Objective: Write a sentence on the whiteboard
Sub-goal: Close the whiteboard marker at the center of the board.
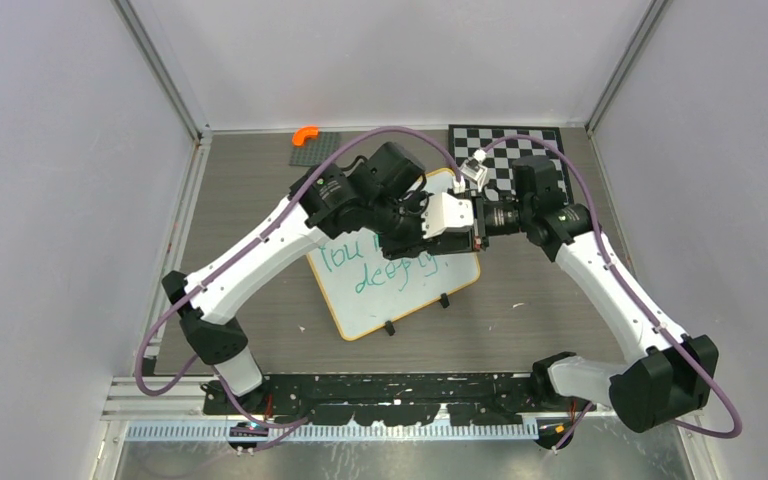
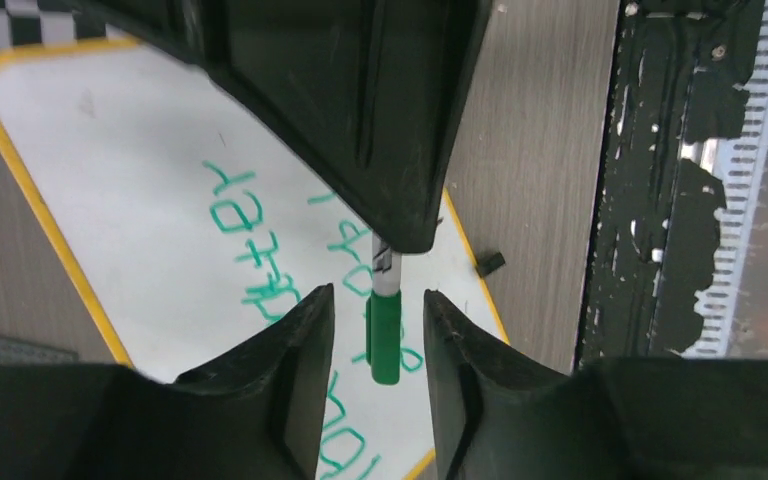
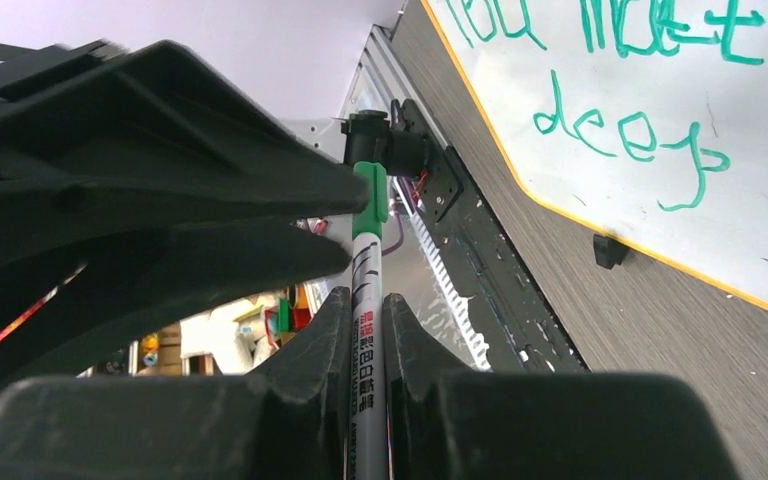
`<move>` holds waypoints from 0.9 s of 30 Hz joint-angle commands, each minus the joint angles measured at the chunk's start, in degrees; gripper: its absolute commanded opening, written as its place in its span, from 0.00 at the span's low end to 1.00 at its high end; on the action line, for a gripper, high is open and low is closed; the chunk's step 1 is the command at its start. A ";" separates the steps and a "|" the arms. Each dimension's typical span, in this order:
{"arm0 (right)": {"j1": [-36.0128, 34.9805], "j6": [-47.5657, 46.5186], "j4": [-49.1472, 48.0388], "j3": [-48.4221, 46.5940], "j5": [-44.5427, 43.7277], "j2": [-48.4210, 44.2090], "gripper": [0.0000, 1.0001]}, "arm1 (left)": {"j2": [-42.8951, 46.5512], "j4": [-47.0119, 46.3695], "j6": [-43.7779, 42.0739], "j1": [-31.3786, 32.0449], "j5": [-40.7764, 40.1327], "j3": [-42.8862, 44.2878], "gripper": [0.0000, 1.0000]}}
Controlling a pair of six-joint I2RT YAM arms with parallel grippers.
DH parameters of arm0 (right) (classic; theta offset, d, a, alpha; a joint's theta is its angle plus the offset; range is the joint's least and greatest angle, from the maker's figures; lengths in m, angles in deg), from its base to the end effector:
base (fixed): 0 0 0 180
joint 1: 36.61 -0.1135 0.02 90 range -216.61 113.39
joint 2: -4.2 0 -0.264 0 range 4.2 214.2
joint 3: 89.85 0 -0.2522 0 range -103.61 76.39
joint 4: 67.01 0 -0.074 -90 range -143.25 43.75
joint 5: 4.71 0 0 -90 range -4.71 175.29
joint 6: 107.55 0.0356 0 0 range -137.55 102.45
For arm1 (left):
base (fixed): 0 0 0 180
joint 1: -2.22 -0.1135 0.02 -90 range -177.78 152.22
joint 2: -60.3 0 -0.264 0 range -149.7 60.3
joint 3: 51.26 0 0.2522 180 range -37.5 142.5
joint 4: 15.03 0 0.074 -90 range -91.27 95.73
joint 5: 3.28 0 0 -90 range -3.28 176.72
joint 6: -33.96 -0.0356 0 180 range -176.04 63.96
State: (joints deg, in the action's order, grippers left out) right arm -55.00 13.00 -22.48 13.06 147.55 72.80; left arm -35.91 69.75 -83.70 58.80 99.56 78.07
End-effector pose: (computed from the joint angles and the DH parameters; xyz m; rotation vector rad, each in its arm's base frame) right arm 0.2238 0.1076 0.3432 -0.4349 2.2349 1.6552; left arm 0.1736 -0.2775 0.4285 1.7524 1.7920 -0.4903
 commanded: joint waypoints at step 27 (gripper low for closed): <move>2.18 29.28 -38.56 -2.30 4.46 2.91 0.00 | 18.74 -54.75 57.93 -36.36 56.89 -32.66 0.63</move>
State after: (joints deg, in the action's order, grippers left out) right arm -50.81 40.89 -57.56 12.31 150.67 77.74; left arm -18.47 37.28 -46.57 22.84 149.22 51.38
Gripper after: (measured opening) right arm 0.173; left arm 0.639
